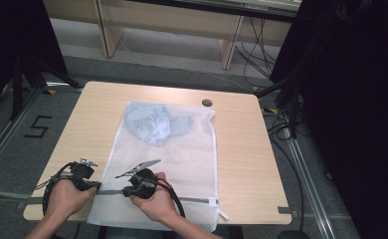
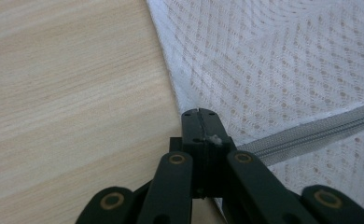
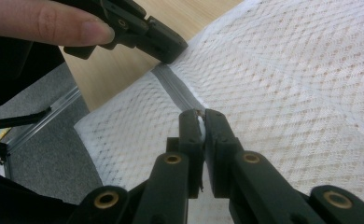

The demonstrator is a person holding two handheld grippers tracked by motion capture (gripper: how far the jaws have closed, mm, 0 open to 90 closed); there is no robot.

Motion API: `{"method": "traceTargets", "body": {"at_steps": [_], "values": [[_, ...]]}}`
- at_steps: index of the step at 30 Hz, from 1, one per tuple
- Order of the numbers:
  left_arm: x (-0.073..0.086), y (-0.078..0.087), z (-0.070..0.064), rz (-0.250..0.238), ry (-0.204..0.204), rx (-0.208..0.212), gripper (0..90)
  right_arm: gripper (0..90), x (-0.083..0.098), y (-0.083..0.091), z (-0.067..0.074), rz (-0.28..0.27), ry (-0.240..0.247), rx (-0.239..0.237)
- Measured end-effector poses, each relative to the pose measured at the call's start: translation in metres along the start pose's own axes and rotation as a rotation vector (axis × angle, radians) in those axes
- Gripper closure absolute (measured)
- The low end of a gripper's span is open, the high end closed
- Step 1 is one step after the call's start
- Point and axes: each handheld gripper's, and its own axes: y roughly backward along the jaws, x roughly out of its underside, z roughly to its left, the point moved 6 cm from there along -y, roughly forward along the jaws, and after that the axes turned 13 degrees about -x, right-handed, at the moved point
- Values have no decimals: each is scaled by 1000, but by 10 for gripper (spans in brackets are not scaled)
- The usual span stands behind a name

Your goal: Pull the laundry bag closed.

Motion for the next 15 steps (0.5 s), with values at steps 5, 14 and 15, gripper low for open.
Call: {"method": "traceTargets", "body": {"at_steps": [5,14,15], "values": [[0,0,0,0,0,0,900,871,1,2,0,-2,3,3],[-1,-1,-1,-24,7,-2,900,871,3,5,0,-2,-11,10],[-1,-1,-1,-25,7,-3,900,871,3,6,0,-4,-8,2]]}}
